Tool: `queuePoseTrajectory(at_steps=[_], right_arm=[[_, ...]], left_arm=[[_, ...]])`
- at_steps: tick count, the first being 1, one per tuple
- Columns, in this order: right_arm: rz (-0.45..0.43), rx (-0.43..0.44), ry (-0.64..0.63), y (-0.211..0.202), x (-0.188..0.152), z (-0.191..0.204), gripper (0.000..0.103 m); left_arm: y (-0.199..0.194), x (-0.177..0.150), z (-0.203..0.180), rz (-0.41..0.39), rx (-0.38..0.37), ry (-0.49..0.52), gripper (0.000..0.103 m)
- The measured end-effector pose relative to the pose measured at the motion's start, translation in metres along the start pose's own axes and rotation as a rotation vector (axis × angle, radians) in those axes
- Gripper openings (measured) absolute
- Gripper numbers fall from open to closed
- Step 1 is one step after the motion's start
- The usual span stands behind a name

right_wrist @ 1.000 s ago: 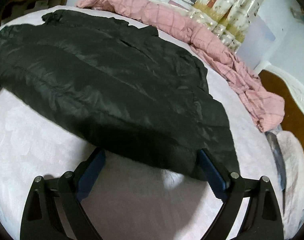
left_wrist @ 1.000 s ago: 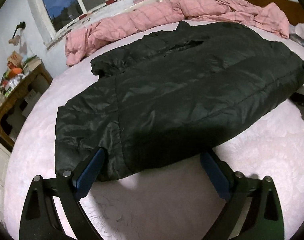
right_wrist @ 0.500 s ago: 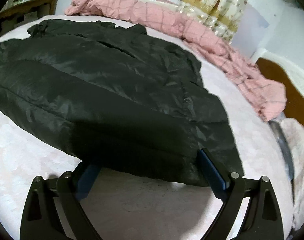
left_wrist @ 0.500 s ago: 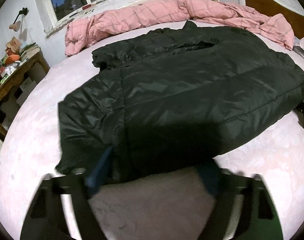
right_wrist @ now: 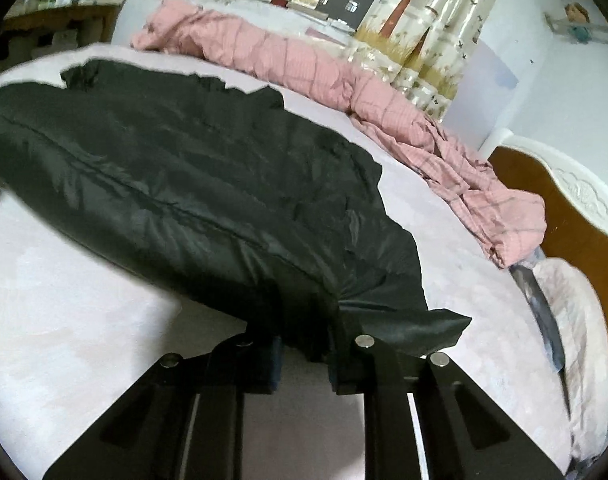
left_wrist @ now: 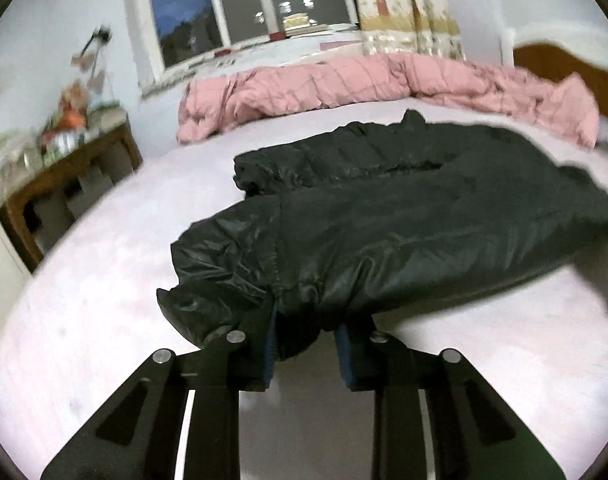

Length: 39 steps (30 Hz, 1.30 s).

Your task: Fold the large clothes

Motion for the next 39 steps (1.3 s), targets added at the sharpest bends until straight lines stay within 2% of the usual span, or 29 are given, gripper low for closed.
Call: queuePoseTrajectory(at_steps=[3, 6, 8, 13, 18, 23, 26, 29, 32, 37, 39], right_arm=[[-0.011, 0.044, 0.056, -0.032, -0.012, -0.005, 0.017], [-0.047, 0.056, 0.058, -0.073, -0.034, -0.005, 0.017], [-0.069, 0.063, 0.044, -0.103, -0.057, -0.001, 0.017], [-0.098, 0.057, 0.017, -0.165, -0.101, 0.015, 0.017], [-0.139, 0.066, 0.064, -0.211, -0.114, 0.011, 0.017], [-0.211, 0.07, 0.131, -0.239, -0.09, -0.007, 0.017], [-0.226, 0.062, 0.168, -0.228, -0.054, -0.021, 0.017], [-0.216, 0.052, 0.184, -0.192, -0.012, -0.03, 0.017], [-0.203, 0.062, 0.205, -0.153, 0.022, -0.036, 0.017], [-0.152, 0.085, 0.218, -0.076, 0.063, -0.03, 0.018], [-0.134, 0.08, 0.201, -0.053, 0.072, -0.023, 0.018]], left_arm=[[-0.036, -0.014, 0.003, -0.014, -0.008, -0.017, 0.023], [-0.081, -0.031, 0.005, -0.118, -0.023, -0.018, 0.023], [-0.107, -0.043, 0.008, -0.157, -0.023, -0.033, 0.023], [-0.152, -0.068, 0.013, -0.172, -0.044, -0.063, 0.023], [-0.178, -0.059, 0.019, -0.198, -0.055, -0.08, 0.023], [-0.177, -0.022, 0.022, -0.228, -0.024, -0.099, 0.023], [-0.156, 0.008, 0.02, -0.237, 0.02, -0.082, 0.023], [-0.117, 0.04, 0.018, -0.212, 0.044, -0.064, 0.023], [-0.076, 0.063, 0.02, -0.175, 0.039, -0.056, 0.023], [-0.014, 0.08, 0.022, -0.089, 0.06, -0.033, 0.023], [0.012, 0.078, 0.023, -0.022, 0.065, -0.031, 0.023]])
Point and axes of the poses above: each gripper's, at about its wrist camera, not at the fingertips, and y roughly the way its jaws point, z to its left, x to its top, the point moved 7 cm from there along y, roughly the way its jaws point, and after that the axes turned 1 degree about z, right-handed, at the moved point
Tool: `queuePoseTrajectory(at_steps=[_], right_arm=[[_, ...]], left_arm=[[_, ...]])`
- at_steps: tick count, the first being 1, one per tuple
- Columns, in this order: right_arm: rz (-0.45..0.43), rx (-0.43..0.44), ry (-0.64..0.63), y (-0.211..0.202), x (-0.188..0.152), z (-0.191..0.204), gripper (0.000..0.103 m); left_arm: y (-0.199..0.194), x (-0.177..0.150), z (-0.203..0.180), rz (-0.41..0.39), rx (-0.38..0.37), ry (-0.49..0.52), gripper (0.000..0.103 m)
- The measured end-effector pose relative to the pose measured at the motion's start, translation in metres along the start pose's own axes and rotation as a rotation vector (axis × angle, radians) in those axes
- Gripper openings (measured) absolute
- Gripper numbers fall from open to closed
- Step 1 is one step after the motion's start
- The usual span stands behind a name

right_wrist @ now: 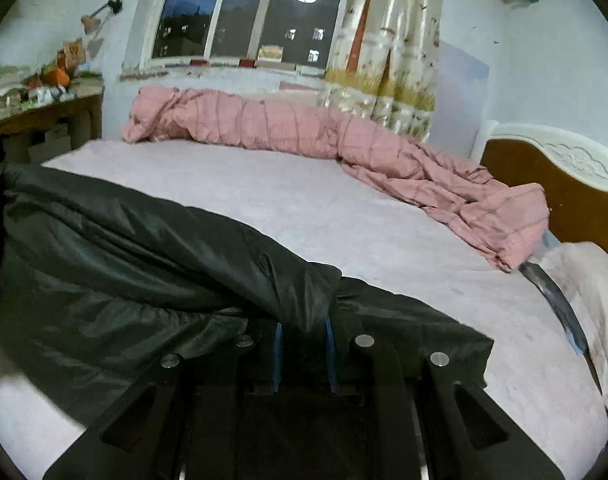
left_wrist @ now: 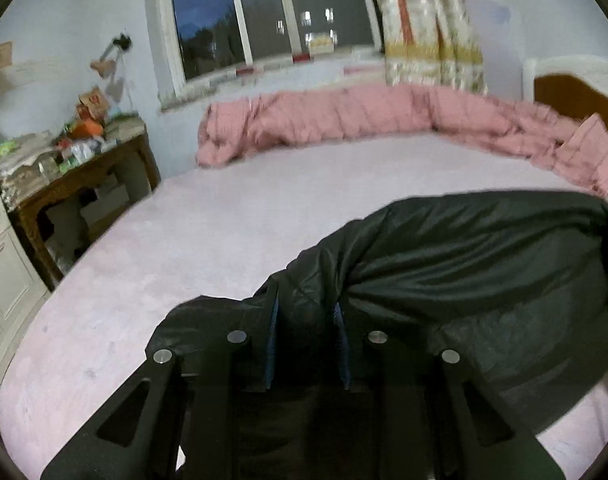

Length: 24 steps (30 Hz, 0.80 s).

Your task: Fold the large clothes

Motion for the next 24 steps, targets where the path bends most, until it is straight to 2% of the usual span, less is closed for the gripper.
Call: queuePoseTrajectory(at_steps=[3, 5, 7, 9, 12, 13, 14, 15, 16, 17, 19, 20, 21, 22, 24], right_arm=[[0.053, 0.008, -0.005, 0.038, 0.005, 0.014, 0.018], [0.093, 0.051, 0.053, 0.057, 0.004, 0.016, 0.018], [0.109, 0.06, 0.067, 0.071, 0.0, 0.017, 0.018], [0.128, 0.056, 0.064, 0.085, -0.007, 0.021, 0.018], [0.149, 0.059, 0.07, 0.095, -0.018, 0.021, 0.018], [0.15, 0.07, 0.086, 0.095, -0.019, 0.018, 0.018], [0.142, 0.081, 0.095, 0.092, -0.019, 0.015, 0.019], [0.13, 0.087, 0.099, 0.09, -0.017, 0.012, 0.02], [0.097, 0.096, 0.107, 0.083, -0.013, 0.008, 0.021], [0.063, 0.104, 0.114, 0.074, -0.01, 0.003, 0.022], [0.011, 0.118, 0.129, 0.057, -0.005, -0.008, 0.027], [-0.022, 0.125, 0.139, 0.046, -0.002, -0.016, 0.035], [-0.044, 0.123, 0.143, 0.037, 0.001, -0.022, 0.04], [-0.061, 0.112, 0.143, 0.03, 0.004, -0.03, 0.051], [-0.079, 0.084, 0.126, 0.018, 0.006, -0.043, 0.056]], left_arm=[[0.041, -0.013, 0.0, 0.121, -0.042, -0.042, 0.023], [0.059, -0.023, -0.003, 0.157, -0.082, -0.068, 0.023], [0.067, -0.028, -0.007, 0.121, -0.105, -0.059, 0.024], [0.068, -0.029, -0.014, 0.073, -0.101, -0.007, 0.024], [0.054, -0.028, -0.016, 0.002, -0.102, 0.033, 0.027], [0.047, -0.026, -0.013, -0.024, -0.105, 0.032, 0.032], [0.039, -0.023, -0.008, -0.051, -0.095, 0.024, 0.048], [0.028, -0.02, -0.001, -0.091, -0.073, 0.003, 0.057], [0.016, -0.017, 0.007, -0.139, -0.055, -0.024, 0.073], [0.003, -0.016, 0.016, -0.186, -0.04, -0.05, 0.08], [-0.022, -0.013, 0.033, -0.253, -0.05, -0.097, 0.081], [-0.033, -0.012, 0.041, -0.268, -0.066, -0.124, 0.085], [-0.039, -0.011, 0.05, -0.27, -0.072, -0.145, 0.086], [-0.045, -0.012, 0.058, -0.271, -0.071, -0.164, 0.087], [-0.054, -0.012, 0.069, -0.28, -0.068, -0.179, 0.087]])
Point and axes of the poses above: each gripper's, at about its wrist camera, not at the fingertips, and y roughly the way its jaws point, z to its left, x to its top, the point moved 7 cm from there along y, roughly the way its jaws point, and after that the axes turned 1 degree about z, right-handed, at the moved point
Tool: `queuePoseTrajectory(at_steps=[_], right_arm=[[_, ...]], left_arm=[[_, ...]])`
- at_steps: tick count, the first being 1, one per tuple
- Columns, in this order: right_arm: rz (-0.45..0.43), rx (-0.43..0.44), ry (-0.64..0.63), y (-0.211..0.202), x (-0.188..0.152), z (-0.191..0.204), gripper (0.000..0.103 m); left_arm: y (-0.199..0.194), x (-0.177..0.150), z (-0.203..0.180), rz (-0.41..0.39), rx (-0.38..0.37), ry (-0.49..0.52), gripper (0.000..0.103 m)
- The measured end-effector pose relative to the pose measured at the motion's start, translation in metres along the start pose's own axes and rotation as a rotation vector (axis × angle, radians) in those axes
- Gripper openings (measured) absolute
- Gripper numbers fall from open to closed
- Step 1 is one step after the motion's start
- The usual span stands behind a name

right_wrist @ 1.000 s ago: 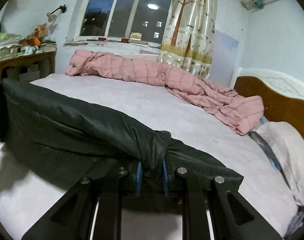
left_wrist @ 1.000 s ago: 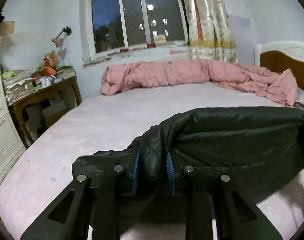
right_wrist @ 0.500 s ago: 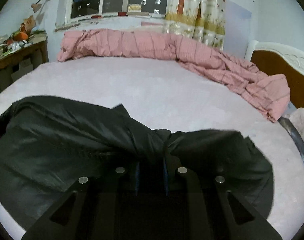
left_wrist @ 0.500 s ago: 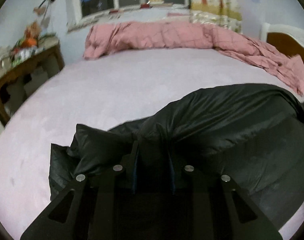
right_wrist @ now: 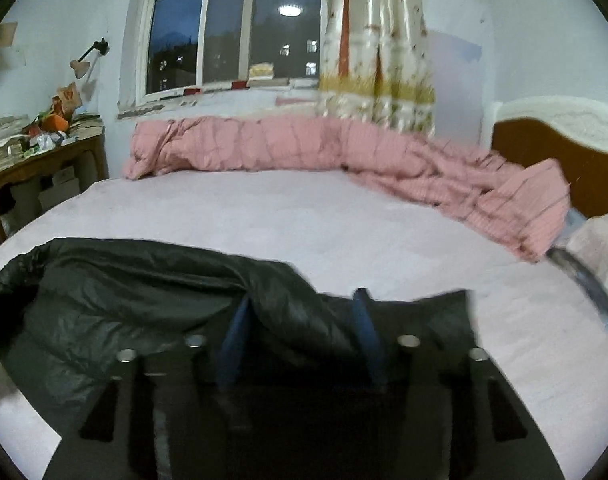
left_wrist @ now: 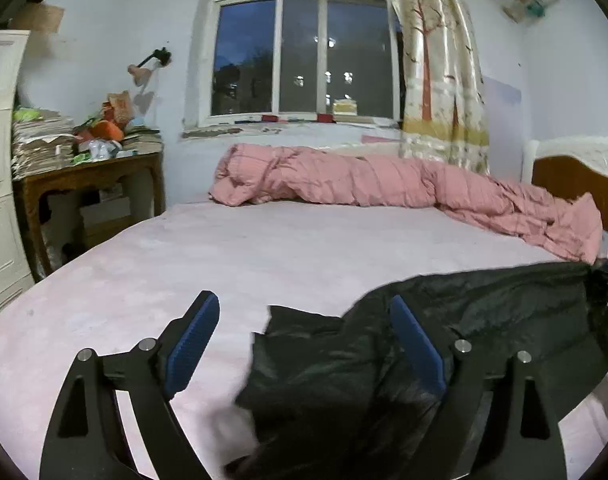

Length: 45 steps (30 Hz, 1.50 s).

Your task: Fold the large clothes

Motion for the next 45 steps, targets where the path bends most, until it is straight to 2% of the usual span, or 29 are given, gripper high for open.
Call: queuePoseTrajectory(at_steps=[2, 4, 6, 7, 9, 10, 11, 13, 15, 18, 19, 21, 24, 29, 33, 36, 38, 39, 40, 42, 43, 45], right_arm=[[-0.022, -0.032, 0.005, -0.013, 0.001, -0.013, 0.06], [-0.049, -0.042, 0.059, -0.025, 0.001, -0.029, 0.064], [-0.054, -0.049, 0.135, -0.033, 0.0, -0.047, 0.064], [-0.052, -0.035, 0.164, -0.035, 0.0, -0.053, 0.064], [-0.019, 0.053, 0.201, -0.036, -0.003, -0.056, 0.064], [0.009, 0.123, 0.2, -0.034, -0.006, -0.052, 0.064], [0.044, 0.226, 0.183, -0.03, -0.009, -0.042, 0.064], [0.077, 0.279, 0.145, -0.02, -0.012, -0.031, 0.064], [0.093, 0.22, 0.109, -0.001, -0.017, -0.026, 0.064], [0.086, 0.119, 0.097, 0.032, -0.024, -0.035, 0.064], [0.088, 0.087, 0.105, 0.042, -0.027, -0.04, 0.064], [0.121, 0.052, 0.143, 0.058, -0.035, -0.052, 0.064], [0.191, 0.077, 0.207, 0.076, -0.047, -0.061, 0.064], [0.229, 0.069, 0.215, 0.093, -0.06, -0.065, 0.067], [0.267, 0.059, 0.207, 0.104, -0.068, -0.062, 0.072], [0.275, 0.05, 0.209, 0.102, -0.071, -0.063, 0.076], [0.255, 0.008, 0.199, 0.096, -0.067, -0.065, 0.077], [0.236, -0.017, 0.186, 0.09, -0.064, -0.065, 0.077], [0.19, -0.07, 0.15, 0.079, -0.055, -0.065, 0.077], [0.094, -0.121, 0.095, 0.055, -0.037, -0.059, 0.085], [0.043, -0.11, 0.084, 0.041, -0.027, -0.055, 0.089], [-0.022, -0.047, 0.085, 0.018, -0.012, -0.042, 0.091]], left_arm=[[-0.008, 0.001, 0.007, -0.019, -0.019, 0.0, 0.087], [-0.013, 0.0, 0.004, -0.029, -0.076, 0.023, 0.087], [-0.018, -0.004, -0.008, -0.017, -0.178, 0.051, 0.087], [-0.019, -0.008, -0.017, -0.005, -0.225, 0.057, 0.087], [-0.017, -0.015, -0.036, 0.014, -0.277, 0.081, 0.087], [-0.01, -0.02, -0.048, 0.045, -0.297, 0.109, 0.087], [0.0, -0.023, -0.057, 0.073, -0.286, 0.128, 0.087], [0.023, -0.026, -0.062, 0.105, -0.217, 0.141, 0.087], [0.051, -0.025, -0.049, 0.133, -0.068, 0.139, 0.087], [0.082, -0.034, -0.022, 0.182, -0.001, 0.091, 0.087], [0.087, -0.039, -0.014, 0.201, 0.006, 0.075, 0.087], [0.098, -0.045, -0.003, 0.234, -0.025, 0.035, 0.087], [0.109, -0.052, 0.005, 0.276, -0.064, -0.023, 0.09], [0.123, -0.075, 0.011, 0.377, -0.076, -0.066, 0.103], [0.131, -0.083, 0.016, 0.437, -0.128, -0.139, 0.103], [0.12, -0.074, 0.014, 0.389, -0.082, -0.102, 0.102], [0.103, -0.056, 0.009, 0.282, -0.047, -0.054, 0.095], [0.086, -0.042, 0.003, 0.197, -0.042, -0.024, 0.095], [0.07, -0.031, -0.001, 0.123, -0.054, -0.009, 0.095], [0.041, -0.014, -0.013, 0.036, -0.123, -0.009, 0.096], [0.03, -0.008, -0.02, 0.021, -0.16, -0.01, 0.097], [0.018, -0.004, -0.037, 0.04, -0.206, 0.002, 0.099]])
Point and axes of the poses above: each gripper's, at about its wrist camera, not at the fingertips, and y roughly the way its jaws point, z to its left, x to its top, the point moved 7 cm from there along y, roughly the way its jaws point, and after that the axes turned 1 degree about z, right-handed, at the moved point
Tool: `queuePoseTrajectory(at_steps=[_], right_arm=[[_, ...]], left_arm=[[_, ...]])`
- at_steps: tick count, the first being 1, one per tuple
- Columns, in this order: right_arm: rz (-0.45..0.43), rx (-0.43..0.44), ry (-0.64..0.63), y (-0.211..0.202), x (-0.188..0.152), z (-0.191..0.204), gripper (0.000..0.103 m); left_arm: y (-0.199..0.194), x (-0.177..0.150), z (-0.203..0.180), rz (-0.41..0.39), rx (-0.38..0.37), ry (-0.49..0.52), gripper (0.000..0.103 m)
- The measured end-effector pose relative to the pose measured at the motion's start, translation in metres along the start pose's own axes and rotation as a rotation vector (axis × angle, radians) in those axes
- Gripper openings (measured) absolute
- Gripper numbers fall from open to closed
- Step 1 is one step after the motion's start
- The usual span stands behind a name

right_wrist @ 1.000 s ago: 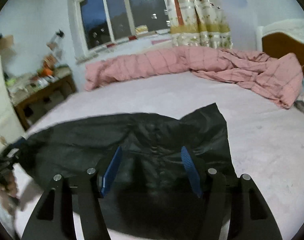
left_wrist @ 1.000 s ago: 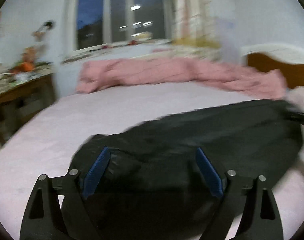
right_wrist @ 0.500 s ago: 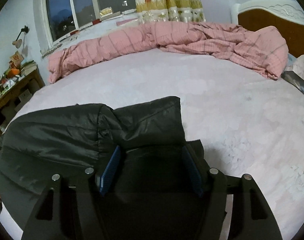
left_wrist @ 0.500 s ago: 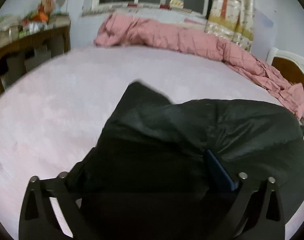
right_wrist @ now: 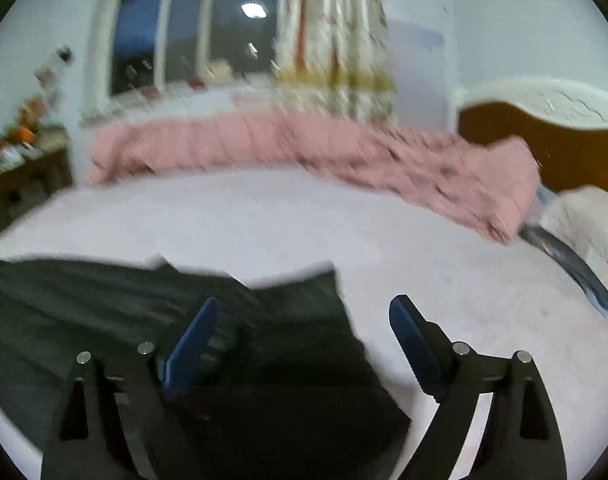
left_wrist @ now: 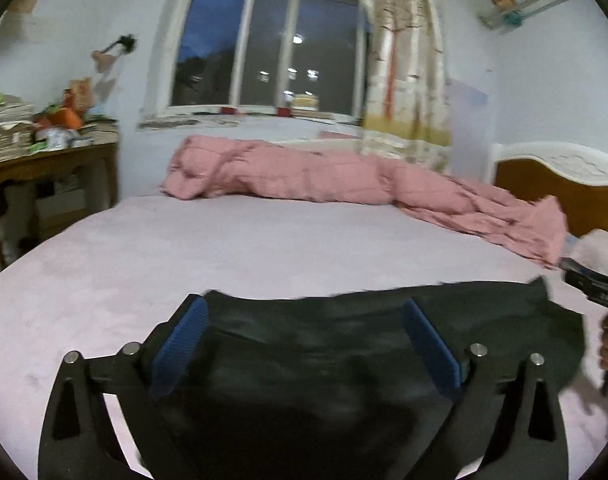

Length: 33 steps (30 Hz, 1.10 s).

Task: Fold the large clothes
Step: 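Grasp the black jacket bundle edge with both grippers side by side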

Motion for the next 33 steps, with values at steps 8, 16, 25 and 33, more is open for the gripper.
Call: queuePoseTrajectory(at_steps=[8, 16, 25, 33], right_arm=[[0.226, 0.229, 0.0, 0.004, -0.021, 0.072, 0.103], [0.318, 0.12, -0.085, 0.053, -0.064, 0.079, 0.103], [0.341, 0.128, -0.074, 0.074, -0.08, 0.081, 0.103], [0.348, 0.111, -0.097, 0.08, -0.085, 0.084, 0.103]], left_arm=[[0.066, -0.045, -0.05, 0.328, -0.005, -0.01, 0.098], [0.109, -0.079, -0.058, 0.388, 0.076, -0.017, 0.103], [0.119, -0.088, -0.065, 0.397, 0.128, 0.037, 0.103], [0.123, -0.09, -0.064, 0.394, 0.14, 0.049, 0.103]])
Point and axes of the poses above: each gripper's, at about its wrist camera, not at the fingertips, and y roughly the way its jaws point, z to its left, x to its top, the point moved 7 cm from there along y, roughly the way its jaws point, and after that the axes turned 1 degree about z, right-handed, at the moved point
